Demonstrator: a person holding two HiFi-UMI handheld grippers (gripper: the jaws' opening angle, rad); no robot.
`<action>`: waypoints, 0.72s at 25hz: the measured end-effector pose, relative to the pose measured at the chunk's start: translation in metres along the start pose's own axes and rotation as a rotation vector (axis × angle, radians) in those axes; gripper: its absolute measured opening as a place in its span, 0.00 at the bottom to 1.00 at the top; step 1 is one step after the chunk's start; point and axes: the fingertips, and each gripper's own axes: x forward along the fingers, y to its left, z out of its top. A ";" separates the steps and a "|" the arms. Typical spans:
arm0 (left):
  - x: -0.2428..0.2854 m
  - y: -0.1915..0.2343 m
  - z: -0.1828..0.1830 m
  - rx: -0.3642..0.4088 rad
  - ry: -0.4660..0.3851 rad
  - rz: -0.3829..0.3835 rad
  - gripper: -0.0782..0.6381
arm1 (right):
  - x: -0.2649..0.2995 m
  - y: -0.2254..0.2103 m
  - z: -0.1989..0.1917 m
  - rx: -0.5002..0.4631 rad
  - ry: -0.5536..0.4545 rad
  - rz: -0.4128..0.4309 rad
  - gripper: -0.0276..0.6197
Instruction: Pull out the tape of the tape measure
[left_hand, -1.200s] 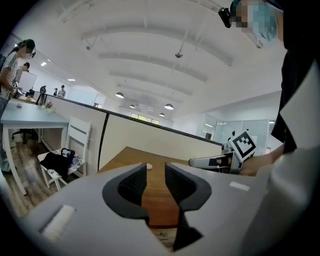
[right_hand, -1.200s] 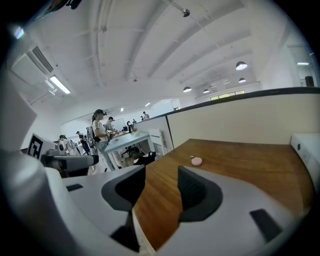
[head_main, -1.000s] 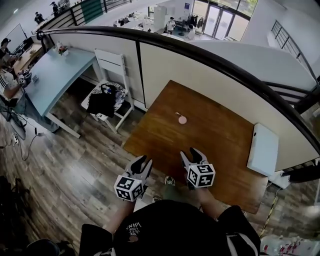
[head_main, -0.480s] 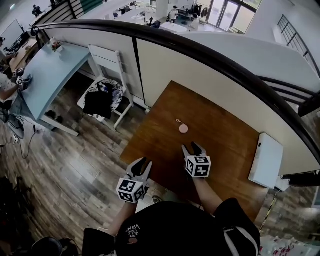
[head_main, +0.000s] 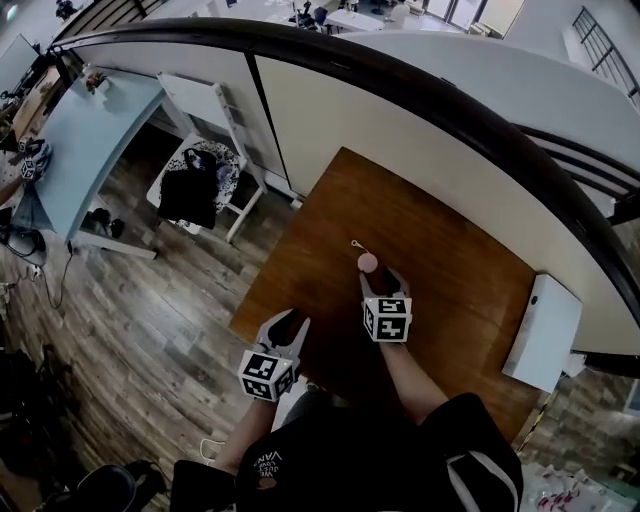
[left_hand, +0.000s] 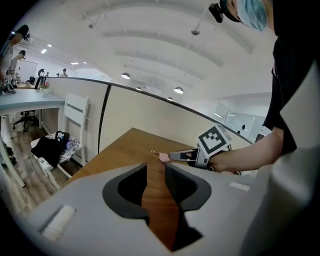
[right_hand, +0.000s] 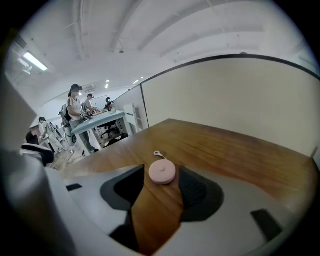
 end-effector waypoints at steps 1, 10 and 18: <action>0.005 0.002 0.001 0.001 0.005 0.003 0.25 | 0.006 -0.001 0.001 -0.011 0.005 -0.001 0.33; 0.024 0.006 0.001 -0.022 0.036 -0.030 0.25 | 0.039 -0.001 -0.012 -0.012 0.112 -0.038 0.38; 0.031 0.007 0.004 0.043 0.059 -0.186 0.25 | 0.043 0.002 -0.008 -0.154 0.143 -0.030 0.37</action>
